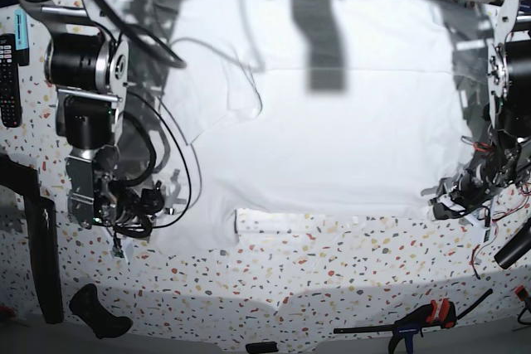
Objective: Fold the T-shirt properly
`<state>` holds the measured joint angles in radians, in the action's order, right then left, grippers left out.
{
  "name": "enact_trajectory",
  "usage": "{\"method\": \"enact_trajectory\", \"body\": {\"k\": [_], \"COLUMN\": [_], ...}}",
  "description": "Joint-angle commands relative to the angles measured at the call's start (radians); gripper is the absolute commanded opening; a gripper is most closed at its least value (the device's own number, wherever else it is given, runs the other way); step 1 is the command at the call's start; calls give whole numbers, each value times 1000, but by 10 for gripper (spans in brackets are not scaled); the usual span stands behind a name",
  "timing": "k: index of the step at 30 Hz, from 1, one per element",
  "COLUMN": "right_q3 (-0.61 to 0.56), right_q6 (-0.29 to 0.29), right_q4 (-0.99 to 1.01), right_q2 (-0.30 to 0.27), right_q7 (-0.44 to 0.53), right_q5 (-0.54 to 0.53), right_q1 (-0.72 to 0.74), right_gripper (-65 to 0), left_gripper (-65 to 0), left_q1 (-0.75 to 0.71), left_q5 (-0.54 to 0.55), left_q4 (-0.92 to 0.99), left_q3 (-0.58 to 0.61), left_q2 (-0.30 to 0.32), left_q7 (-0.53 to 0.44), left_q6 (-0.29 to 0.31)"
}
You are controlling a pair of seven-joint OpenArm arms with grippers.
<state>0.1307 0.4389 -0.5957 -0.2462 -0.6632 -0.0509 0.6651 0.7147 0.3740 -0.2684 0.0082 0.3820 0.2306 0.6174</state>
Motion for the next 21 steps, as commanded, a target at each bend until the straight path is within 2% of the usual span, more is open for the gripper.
{"method": "enact_trajectory", "body": {"k": [1,3,4,9,14,21], "right_q3": [1,1,1,1,1,1], "right_q6": [-1,-1,-1,3,34,58], "right_q4": [5,5,1,-56,-158,-239], "right_q2": [0,-1,-1,-1,-1,-1], "right_q7": [-33,-33,-33,-32,-42,-55], "right_q5": [4,3,3,3,-4,-5], "right_q1": [-3,-3,0,14,21,21], "right_gripper": [-479,-617,-650,-650,-650,-650], "left_gripper": [-650,-650,-650,-650,-650,-650], "left_q1": [34,34,34,34,34,34], "left_q5": [13,29,40,76,75,79], "left_q4": [-16,-16,-16,-30,-90,-167], "left_q3": [-1,-1,-1,-1,-1,-1], "left_q2": [12,12,12,12,12,18], "left_q7": [-23,-23,-23,-23,-13,82], "left_q6": [9,9,8,15,42,42]}}
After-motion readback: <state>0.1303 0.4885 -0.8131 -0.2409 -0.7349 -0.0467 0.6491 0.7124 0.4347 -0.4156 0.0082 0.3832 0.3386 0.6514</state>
